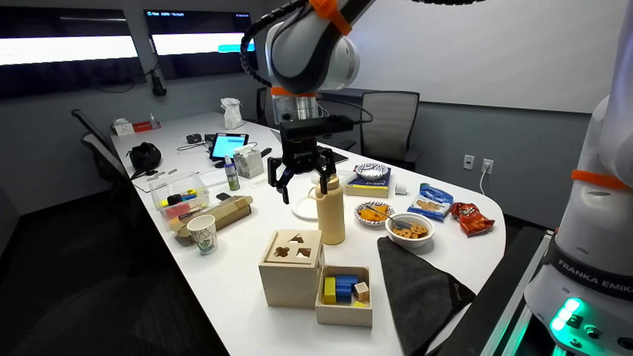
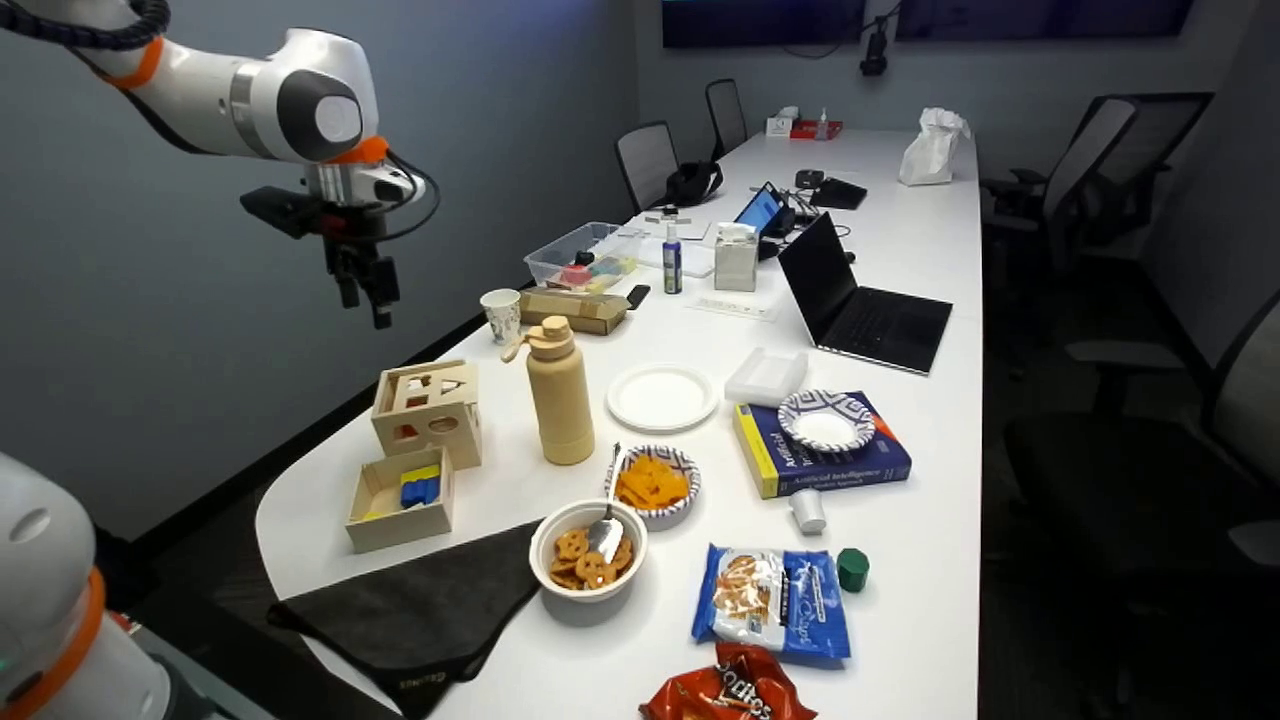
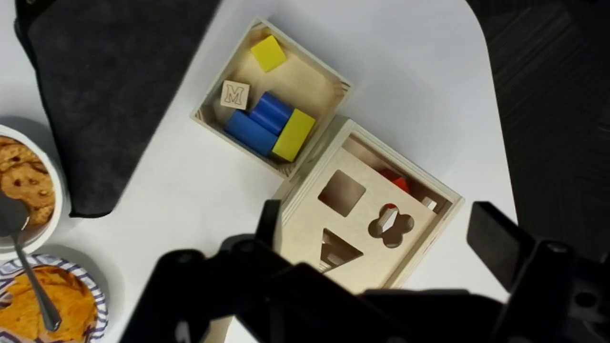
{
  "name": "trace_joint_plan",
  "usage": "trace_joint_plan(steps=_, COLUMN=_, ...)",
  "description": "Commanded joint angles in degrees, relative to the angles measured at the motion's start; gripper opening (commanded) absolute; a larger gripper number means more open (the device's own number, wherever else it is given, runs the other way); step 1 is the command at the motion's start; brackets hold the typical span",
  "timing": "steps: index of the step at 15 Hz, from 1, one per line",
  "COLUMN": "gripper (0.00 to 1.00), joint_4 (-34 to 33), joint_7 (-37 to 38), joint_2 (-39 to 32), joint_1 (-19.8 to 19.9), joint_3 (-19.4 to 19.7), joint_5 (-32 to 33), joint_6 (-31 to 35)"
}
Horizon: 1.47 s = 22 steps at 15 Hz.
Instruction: Open the wooden object
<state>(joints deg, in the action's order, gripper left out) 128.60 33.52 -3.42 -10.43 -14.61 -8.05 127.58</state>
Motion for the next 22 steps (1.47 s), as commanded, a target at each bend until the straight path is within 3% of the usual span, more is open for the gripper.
trace_joint_plan(steps=1, gripper=1.0, joint_4=0.3, joint_7=6.0, joint_2=-4.7, joint_1=-2.1, joint_3=1.0, joint_5=-0.4, joint_6=6.6)
trace_joint_plan(steps=8, gripper=1.0, joint_4=-3.8, joint_7=16.9, joint_2=-13.6, joint_1=-5.8, joint_3=4.0, joint_5=4.0, joint_6=8.9)
trace_joint_plan(steps=16, gripper=1.0, joint_4=-13.2, joint_7=25.6, joint_2=-21.8, joint_1=-9.4, joint_3=7.9, joint_5=7.9, joint_6=1.4)
trace_joint_plan(steps=22, gripper=1.0, joint_4=-19.3, joint_7=25.9, joint_2=-27.4, joint_1=-9.8, joint_3=8.5, joint_5=7.2, joint_6=-4.1)
